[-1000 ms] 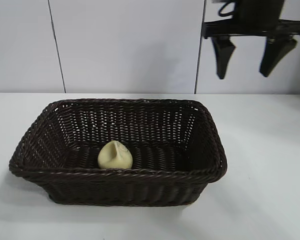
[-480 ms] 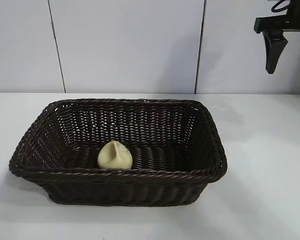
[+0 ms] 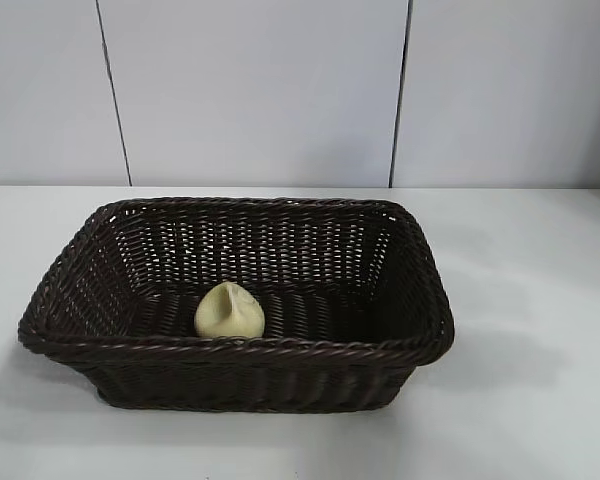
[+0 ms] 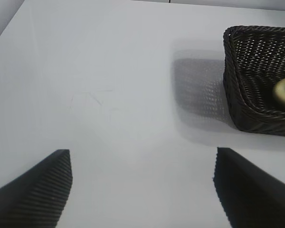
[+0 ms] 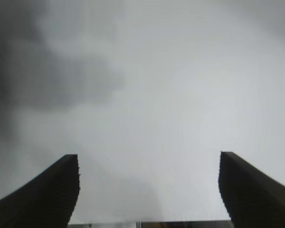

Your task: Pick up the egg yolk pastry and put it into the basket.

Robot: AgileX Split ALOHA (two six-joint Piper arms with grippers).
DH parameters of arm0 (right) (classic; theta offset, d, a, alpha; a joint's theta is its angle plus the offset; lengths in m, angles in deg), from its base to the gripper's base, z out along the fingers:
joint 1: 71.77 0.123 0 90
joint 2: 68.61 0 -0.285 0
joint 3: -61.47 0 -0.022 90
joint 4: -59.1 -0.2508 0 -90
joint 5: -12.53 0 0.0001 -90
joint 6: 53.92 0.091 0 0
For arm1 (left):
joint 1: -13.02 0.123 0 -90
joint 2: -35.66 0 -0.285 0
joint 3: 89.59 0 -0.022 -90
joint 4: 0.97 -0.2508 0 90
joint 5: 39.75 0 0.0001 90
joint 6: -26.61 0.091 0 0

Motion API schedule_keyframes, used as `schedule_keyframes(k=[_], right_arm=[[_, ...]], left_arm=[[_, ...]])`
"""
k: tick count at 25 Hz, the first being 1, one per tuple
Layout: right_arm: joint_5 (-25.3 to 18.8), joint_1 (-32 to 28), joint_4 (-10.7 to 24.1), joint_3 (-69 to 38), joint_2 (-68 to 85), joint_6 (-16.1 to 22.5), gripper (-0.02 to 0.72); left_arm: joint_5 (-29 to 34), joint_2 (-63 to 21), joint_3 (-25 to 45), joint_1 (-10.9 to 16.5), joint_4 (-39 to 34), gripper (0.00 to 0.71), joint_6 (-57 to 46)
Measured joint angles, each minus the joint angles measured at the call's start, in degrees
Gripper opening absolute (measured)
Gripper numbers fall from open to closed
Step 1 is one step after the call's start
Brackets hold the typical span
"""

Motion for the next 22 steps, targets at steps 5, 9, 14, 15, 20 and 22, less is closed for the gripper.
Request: schedule_keyframes(k=[5,9,14,15,20,22], right_arm=[[5.19,0.00,-0.20,-15.34,15.37,0.00,0.580],[9.57,0.00,-0.24,-27.02,27.16,0.00,0.580],[9.85,0.00,-0.24,-37.31,40.37,0.00,0.580],[9.72,0.00,-0.24,-38.06,42.35,-0.04,0.580],[9.95,0.00,-0.38,-38.23,52.37,-0.04,0.580],[9.95,0.00,-0.40,-38.23,55.90,-0.04,0.580]], left_arm=[[0.00,0.00,0.00,0.00,0.00,0.595,0.00],[0.00,0.00,0.00,0.00,0.00,0.595,0.00],[0.00,0.00,0.00,0.00,0.00,0.595,0.00],[0.00,0.00,0.00,0.00,0.00,0.595,0.00],[0.00,0.00,0.00,0.00,0.00,0.595,0.00],[0.00,0.00,0.00,0.00,0.00,0.595,0.00]])
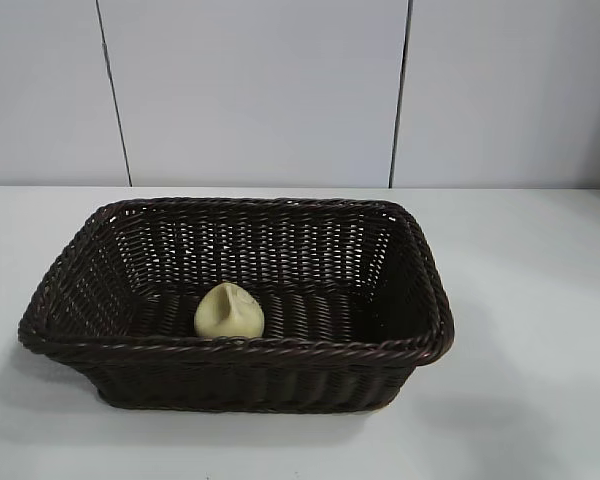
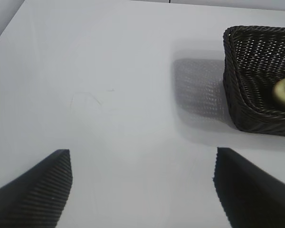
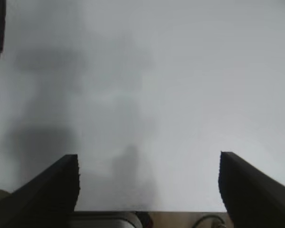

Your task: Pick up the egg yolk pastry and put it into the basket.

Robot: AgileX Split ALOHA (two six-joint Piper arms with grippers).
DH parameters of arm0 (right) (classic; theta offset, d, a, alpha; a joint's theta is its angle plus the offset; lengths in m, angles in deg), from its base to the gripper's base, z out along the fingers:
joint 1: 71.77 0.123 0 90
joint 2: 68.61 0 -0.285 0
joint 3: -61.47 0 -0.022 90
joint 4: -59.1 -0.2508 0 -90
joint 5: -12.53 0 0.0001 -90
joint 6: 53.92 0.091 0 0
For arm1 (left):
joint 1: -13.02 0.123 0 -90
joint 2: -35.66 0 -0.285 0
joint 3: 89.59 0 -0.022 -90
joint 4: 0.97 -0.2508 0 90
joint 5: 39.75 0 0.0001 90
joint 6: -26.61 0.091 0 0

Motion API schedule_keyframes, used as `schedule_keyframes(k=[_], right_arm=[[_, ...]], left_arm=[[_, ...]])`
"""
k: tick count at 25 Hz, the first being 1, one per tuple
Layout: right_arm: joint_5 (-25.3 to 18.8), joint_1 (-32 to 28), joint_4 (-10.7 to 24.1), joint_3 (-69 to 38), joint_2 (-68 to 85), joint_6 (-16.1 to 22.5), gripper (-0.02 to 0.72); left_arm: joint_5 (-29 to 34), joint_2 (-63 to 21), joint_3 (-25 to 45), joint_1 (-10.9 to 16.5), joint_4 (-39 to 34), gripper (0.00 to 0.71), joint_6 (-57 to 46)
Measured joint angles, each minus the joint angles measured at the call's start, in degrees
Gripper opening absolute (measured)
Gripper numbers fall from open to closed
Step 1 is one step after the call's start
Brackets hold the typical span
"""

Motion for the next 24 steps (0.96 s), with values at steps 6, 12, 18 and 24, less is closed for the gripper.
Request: schedule_keyframes(k=[6,12,18,24], right_arm=[[-0.31,0.00,0.00,0.00,11.58,0.00,0.579],[-1.08,0.00,0.00,0.00,21.14,0.00,0.579],[-1.28,0.00,0.00,0.00,22.49,0.00,0.579],[-1.28,0.00,0.00,0.00,22.49,0.00,0.579]], left_arm=[[0.00,0.00,0.00,0.00,0.00,0.595,0.00],[0.00,0.00,0.00,0.00,0.00,0.595,0.00],[0.00,0.00,0.00,0.00,0.00,0.595,0.00],[0.00,0.00,0.00,0.00,0.00,0.595,0.00]])
